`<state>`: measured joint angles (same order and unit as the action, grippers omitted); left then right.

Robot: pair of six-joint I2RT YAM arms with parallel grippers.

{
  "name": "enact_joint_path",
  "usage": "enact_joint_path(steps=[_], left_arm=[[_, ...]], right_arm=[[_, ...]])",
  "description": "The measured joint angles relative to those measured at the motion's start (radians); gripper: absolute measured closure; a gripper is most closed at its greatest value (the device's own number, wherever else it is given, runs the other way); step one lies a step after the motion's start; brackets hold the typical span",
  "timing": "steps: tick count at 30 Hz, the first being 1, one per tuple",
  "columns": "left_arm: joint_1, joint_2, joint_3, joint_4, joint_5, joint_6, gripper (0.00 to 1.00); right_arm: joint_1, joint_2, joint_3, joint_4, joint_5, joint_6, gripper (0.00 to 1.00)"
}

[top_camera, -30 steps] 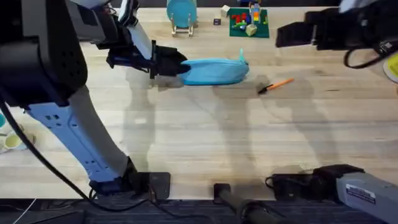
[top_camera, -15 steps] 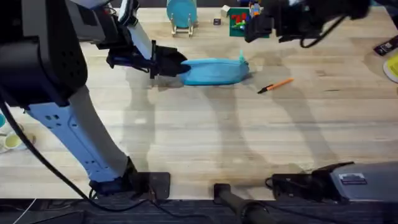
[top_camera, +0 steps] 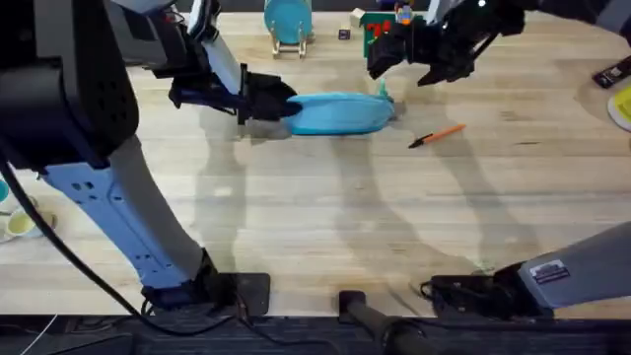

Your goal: Unzip the bag, pick up the pens from the table one at a time and place them inside, then zip the bag closed.

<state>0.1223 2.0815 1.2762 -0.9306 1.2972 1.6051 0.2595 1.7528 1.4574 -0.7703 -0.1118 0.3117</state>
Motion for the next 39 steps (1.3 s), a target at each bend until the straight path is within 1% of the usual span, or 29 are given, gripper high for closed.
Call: enact_joint_path(steps=[6,12,17,24,29,31,33,37,39], left_arm=[[0.000,0.000,0.000,0.000,0.000,0.000,0.958],[0.000,0.000,0.000,0.000,0.000,0.000,0.958],[0.000,0.000,0.000,0.000,0.000,0.000,0.958],[0.000,0.000,0.000,0.000,0.000,0.000,0.958],[0.000,0.000,0.000,0.000,0.000,0.000,0.958],[0.000,0.000,0.000,0.000,0.000,0.000,0.958],[0.000,0.000,0.000,0.000,0.000,0.000,0.958],[0.000,0.000,0.000,0.000,0.000,0.000,0.958],[0.000,0.000,0.000,0.000,0.000,0.000,0.958]], right_arm=[[0.030,0.045,0.000,0.015,-0.012,-0.010,0.006],[0.041,0.068,0.000,0.015,-0.016,-0.024,0.008],[0.041,0.083,0.000,0.015,-0.016,-0.033,0.112],[0.043,0.085,0.000,0.003,-0.016,-0.036,0.139],[0.058,0.085,0.000,0.000,-0.016,-0.036,0.237],[0.062,0.085,0.000,0.000,-0.016,-0.036,0.320],[0.065,0.085,0.001,-0.001,-0.015,-0.036,0.382],[0.063,0.085,0.001,-0.003,-0.013,-0.036,0.456],[0.063,0.085,0.001,-0.004,-0.011,-0.036,0.473]])
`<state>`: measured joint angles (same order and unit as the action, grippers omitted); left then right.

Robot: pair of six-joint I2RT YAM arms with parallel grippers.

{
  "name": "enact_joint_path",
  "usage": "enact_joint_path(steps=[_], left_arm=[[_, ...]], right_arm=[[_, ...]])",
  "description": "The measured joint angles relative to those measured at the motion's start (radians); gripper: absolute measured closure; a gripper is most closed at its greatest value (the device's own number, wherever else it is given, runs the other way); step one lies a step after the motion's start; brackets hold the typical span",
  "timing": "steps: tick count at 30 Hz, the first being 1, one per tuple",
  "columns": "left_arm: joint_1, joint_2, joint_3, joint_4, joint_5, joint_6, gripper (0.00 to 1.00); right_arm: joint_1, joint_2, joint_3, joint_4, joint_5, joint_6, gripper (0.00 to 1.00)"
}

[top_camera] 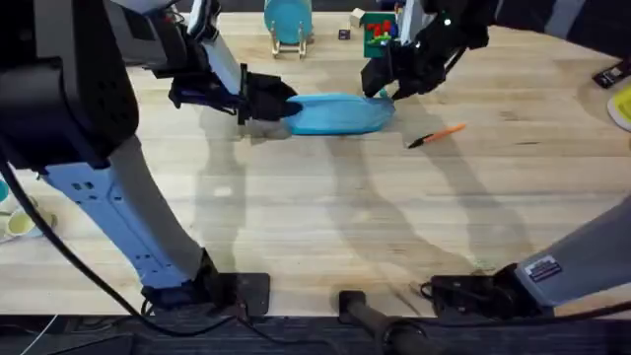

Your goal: Unzip the bag, pick up the pens from the table one at a time and place them inside, then zip the bag closed.

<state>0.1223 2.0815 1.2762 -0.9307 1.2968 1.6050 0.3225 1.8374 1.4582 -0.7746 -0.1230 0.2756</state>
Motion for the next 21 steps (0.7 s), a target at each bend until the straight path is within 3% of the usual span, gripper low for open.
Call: enact_joint_path(steps=[3,7,21], left_arm=[[0.000,0.000,0.000,0.000,0.000,0.000,0.958],[0.000,0.000,0.000,0.000,0.000,0.000,0.958],[0.000,0.000,0.000,0.000,0.000,0.000,0.959]], right_arm=[[0.000,0.000,0.000,-0.001,0.003,0.000,0.524],[-0.001,0.000,0.000,-0.003,0.009,-0.004,0.730],[-0.001,0.000,0.000,-0.008,0.015,-0.023,0.849]])
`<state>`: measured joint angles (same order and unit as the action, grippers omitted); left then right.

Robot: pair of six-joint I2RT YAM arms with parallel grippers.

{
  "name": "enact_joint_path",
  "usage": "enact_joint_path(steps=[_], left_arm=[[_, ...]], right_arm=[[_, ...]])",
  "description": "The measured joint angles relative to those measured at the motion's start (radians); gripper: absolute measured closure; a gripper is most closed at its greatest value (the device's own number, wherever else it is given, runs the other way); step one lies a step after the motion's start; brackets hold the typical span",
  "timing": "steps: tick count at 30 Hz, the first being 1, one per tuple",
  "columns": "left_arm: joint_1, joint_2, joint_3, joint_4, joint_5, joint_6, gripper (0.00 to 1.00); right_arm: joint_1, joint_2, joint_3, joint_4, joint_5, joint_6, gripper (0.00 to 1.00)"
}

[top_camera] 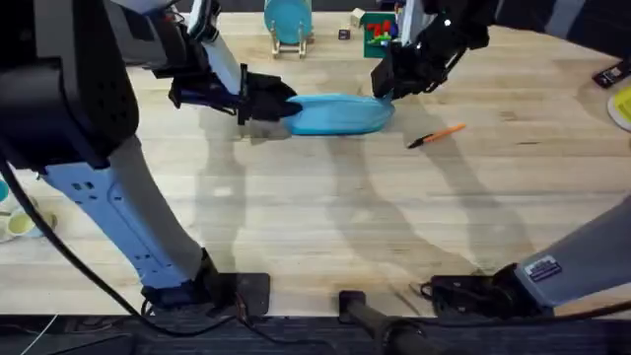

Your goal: Unzip the bag, pick up the pens from the table one at a time and place them inside, then zip the bag closed.

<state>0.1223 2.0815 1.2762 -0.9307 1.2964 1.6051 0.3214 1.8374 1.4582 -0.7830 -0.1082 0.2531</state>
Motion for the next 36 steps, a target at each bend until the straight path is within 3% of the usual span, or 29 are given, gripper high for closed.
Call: enact_joint_path(steps=[5,22,36], left_arm=[[0.000,0.000,0.000,0.000,0.000,0.000,0.959],[0.000,0.000,0.000,0.000,0.000,0.000,0.959],[0.001,0.000,0.000,0.000,0.000,0.000,0.959]], right_arm=[[0.000,0.000,0.000,0.000,0.007,-0.004,0.958],[0.002,0.000,0.003,-0.027,0.015,-0.012,0.970],[0.003,0.000,0.072,-0.061,0.034,-0.015,0.971]])
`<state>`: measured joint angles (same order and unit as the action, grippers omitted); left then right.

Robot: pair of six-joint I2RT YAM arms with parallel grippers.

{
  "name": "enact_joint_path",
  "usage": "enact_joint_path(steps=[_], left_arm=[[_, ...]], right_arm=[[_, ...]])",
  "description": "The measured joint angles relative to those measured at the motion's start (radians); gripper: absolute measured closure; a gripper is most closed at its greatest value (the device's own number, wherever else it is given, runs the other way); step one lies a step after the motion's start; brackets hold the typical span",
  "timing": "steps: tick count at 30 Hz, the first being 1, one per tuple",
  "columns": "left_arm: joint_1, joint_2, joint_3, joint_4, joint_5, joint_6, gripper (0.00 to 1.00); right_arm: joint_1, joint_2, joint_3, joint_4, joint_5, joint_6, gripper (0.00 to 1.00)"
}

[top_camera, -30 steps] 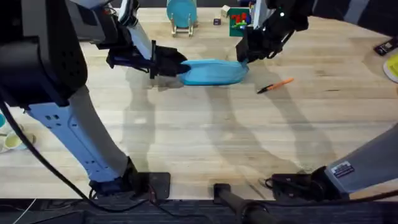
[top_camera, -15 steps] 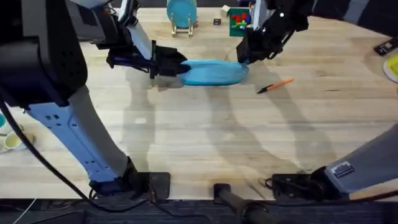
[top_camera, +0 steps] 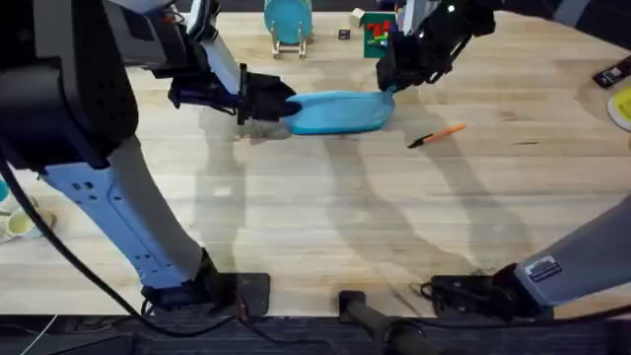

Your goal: Unzip the bag, pick up the pens from the table one at a time and place them inside, then zip the bag closed.

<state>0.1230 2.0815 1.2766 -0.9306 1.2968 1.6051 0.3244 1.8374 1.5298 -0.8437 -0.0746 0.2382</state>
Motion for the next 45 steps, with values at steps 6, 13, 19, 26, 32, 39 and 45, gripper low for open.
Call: enact_joint_path(steps=[6,13,19,26,32,39,45], left_arm=[[0.000,0.000,0.000,0.000,0.000,0.000,0.959],[0.000,0.000,0.000,0.000,0.000,0.000,0.959],[0.000,0.000,0.000,0.000,0.000,0.000,0.959],[0.000,0.000,0.000,0.000,0.000,0.000,0.958],[0.000,0.000,0.000,0.000,0.000,0.000,0.958],[0.000,0.000,0.000,0.000,0.000,0.000,0.958],[0.000,0.000,0.000,0.000,-0.001,0.000,0.958]], right_arm=[[0.000,0.000,0.001,-0.003,0.000,0.000,0.970],[0.001,0.000,0.030,-0.043,0.000,0.000,0.970],[0.001,0.000,0.071,-0.058,0.001,-0.012,0.970],[0.003,0.000,0.076,-0.067,0.001,-0.042,0.970],[0.005,0.000,0.076,-0.077,0.004,-0.083,0.970],[0.012,0.000,0.076,-0.077,0.007,-0.185,0.970],[0.026,0.000,0.077,-0.066,0.023,-0.271,0.970]])
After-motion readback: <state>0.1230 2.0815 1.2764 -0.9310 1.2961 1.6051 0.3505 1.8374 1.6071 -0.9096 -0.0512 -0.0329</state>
